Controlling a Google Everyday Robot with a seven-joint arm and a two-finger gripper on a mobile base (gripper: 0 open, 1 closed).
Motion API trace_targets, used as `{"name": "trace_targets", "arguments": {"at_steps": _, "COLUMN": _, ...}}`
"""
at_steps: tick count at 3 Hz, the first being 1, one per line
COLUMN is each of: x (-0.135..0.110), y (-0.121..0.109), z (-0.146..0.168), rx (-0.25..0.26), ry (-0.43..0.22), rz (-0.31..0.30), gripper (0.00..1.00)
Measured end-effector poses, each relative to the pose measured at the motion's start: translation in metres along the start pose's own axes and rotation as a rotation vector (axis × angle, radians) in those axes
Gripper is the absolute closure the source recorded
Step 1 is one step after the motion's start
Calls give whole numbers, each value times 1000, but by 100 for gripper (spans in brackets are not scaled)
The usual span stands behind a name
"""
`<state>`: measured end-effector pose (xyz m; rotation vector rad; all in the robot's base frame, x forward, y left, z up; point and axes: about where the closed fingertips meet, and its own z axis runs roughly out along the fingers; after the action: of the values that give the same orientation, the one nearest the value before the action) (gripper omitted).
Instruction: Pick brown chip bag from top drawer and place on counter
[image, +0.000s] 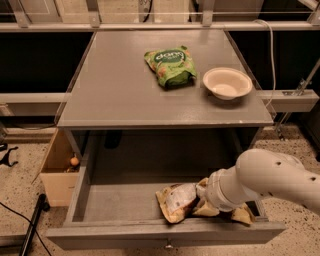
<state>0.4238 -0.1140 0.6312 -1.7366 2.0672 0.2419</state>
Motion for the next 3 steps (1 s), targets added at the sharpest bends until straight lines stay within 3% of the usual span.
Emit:
{"name": "trace_targets", "arguments": {"at_steps": 1, "x": -2, "y": -1, "z": -3, "rx": 0, "ry": 0, "rz": 0, "gripper": 100}}
{"name": "trace_targets", "arguments": {"at_steps": 3, "x": -43, "y": -15, "z": -70, "rx": 8, "ry": -14, "rz": -55, "gripper": 100}}
